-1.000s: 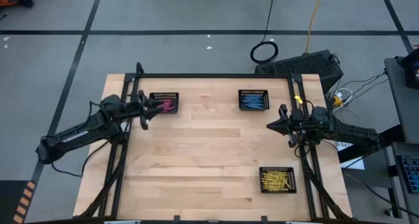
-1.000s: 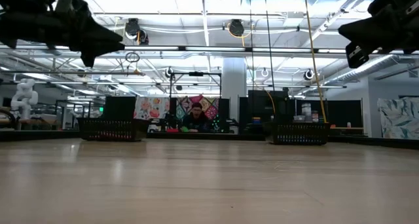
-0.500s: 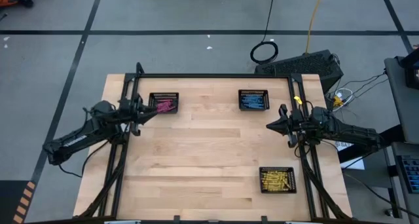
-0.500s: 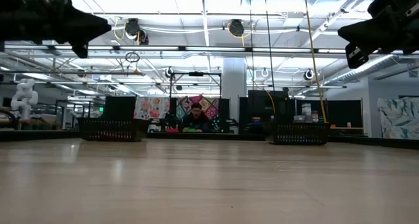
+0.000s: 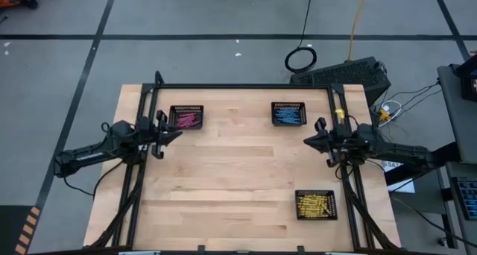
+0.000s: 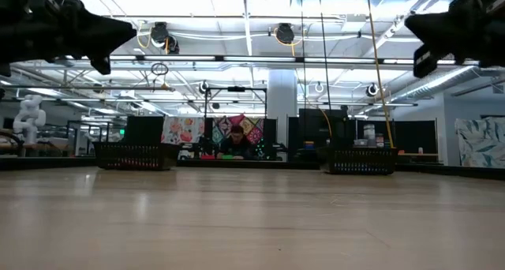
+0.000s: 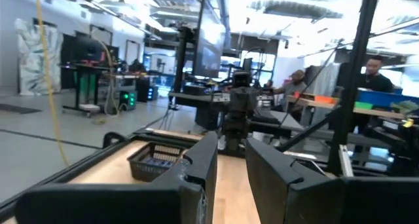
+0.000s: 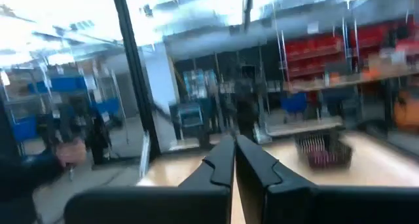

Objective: Sort crayons
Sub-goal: Return to Home Position

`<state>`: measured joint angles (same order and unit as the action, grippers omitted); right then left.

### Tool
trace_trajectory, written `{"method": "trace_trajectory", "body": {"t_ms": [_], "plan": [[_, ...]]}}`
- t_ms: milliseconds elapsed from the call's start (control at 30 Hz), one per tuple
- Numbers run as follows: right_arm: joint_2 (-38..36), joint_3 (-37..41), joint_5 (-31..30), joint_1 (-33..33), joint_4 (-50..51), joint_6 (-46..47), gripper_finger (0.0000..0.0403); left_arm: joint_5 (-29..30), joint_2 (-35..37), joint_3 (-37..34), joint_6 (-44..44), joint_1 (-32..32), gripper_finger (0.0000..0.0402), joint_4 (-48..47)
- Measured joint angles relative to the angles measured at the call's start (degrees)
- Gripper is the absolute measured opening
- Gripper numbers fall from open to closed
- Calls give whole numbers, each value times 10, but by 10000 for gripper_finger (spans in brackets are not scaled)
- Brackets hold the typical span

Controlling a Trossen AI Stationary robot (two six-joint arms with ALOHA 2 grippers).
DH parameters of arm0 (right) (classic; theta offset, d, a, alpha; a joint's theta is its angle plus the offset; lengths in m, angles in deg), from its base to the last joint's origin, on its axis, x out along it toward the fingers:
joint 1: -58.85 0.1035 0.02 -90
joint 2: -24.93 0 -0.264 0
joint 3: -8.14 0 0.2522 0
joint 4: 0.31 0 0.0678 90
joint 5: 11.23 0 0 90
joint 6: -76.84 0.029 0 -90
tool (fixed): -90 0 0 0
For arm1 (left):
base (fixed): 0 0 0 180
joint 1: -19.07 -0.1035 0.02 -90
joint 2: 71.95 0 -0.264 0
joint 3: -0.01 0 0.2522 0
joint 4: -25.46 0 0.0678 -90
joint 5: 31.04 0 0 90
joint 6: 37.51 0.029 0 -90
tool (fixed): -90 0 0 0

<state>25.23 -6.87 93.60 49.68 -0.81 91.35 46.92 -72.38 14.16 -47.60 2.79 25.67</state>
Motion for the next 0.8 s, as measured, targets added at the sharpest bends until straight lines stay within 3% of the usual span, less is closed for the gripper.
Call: {"method": "trace_trajectory", "body": {"t_ms": [200, 367, 600, 800], "plan": [[0, 1, -13, 22, 23, 11, 1, 21, 0, 0, 3, 6, 83, -13], [1, 2, -19, 44, 58, -34, 1, 29, 0, 0, 16, 6, 83, -27], [2, 2, -159, 44, 121, -53, 0, 118, 0, 0, -17, 5, 83, -110], [8, 2, -161, 44, 126, -49, 0, 118, 0, 0, -14, 5, 83, -127]]}}
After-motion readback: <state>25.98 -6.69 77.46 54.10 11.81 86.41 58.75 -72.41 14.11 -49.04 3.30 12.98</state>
